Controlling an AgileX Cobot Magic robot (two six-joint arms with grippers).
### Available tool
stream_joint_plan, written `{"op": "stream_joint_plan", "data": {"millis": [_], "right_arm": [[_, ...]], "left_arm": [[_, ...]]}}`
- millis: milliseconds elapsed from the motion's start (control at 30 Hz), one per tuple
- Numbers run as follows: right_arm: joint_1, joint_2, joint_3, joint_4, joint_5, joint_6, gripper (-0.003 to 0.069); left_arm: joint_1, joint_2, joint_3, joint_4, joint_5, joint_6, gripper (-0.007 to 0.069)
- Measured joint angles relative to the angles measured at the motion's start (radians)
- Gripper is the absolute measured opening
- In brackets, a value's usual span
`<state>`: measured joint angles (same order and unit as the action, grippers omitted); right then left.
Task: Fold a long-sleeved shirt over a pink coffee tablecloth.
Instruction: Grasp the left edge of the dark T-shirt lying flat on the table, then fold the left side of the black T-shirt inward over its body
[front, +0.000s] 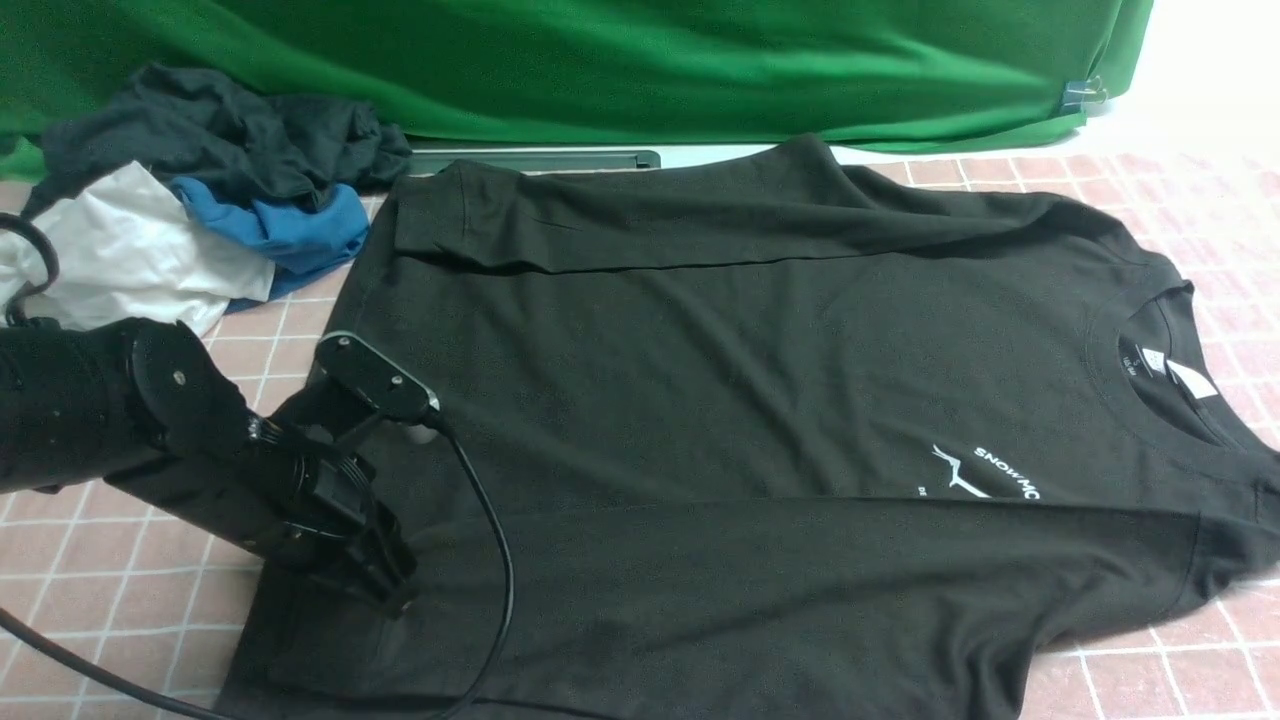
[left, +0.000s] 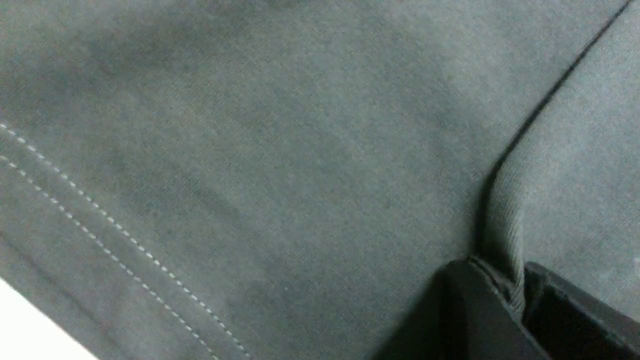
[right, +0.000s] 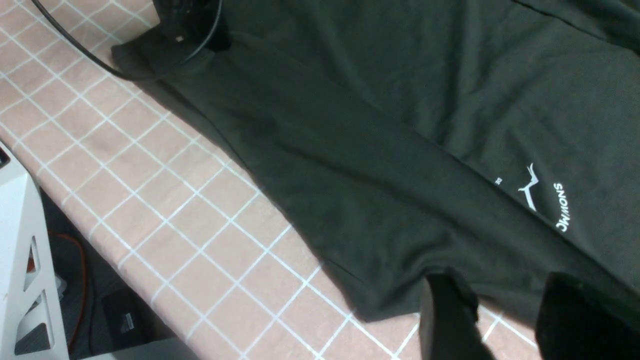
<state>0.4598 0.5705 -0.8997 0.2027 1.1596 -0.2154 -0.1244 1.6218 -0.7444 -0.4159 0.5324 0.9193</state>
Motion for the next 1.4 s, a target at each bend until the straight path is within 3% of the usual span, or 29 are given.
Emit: {"op": "stream_joint_plan", "data": {"millis": [200,400,900,1233,1400], "right_arm": [[0.0,0.0,0.0,0.0,-0.01,0.005,0.0248],[0.0,0.001,0.0,0.0,-0.085,0.042,0.0248],[0.0,0.031,0.0,-0.02,-0.174,0.092,0.0248],[0.0,0.047,0.001,-0.101,-0.24,0.155,0.0248],[0.0,0.073,0.001,-0.1,-0.254,0.196,0.0248]], "left_arm": [[-0.016,-0.102,-0.048,0.0,0.063,-0.01,0.0057],[-0.025,-0.152,-0.16,0.053,0.083,-0.118,0.0057],[-0.025,0.063,-0.392,0.116,0.066,-0.182,0.0057],[-0.025,0.238,-0.528,0.354,0.085,-0.43,0.0057],[-0.025,0.29,-0.589,0.39,0.098,-0.454,0.0088]]}}
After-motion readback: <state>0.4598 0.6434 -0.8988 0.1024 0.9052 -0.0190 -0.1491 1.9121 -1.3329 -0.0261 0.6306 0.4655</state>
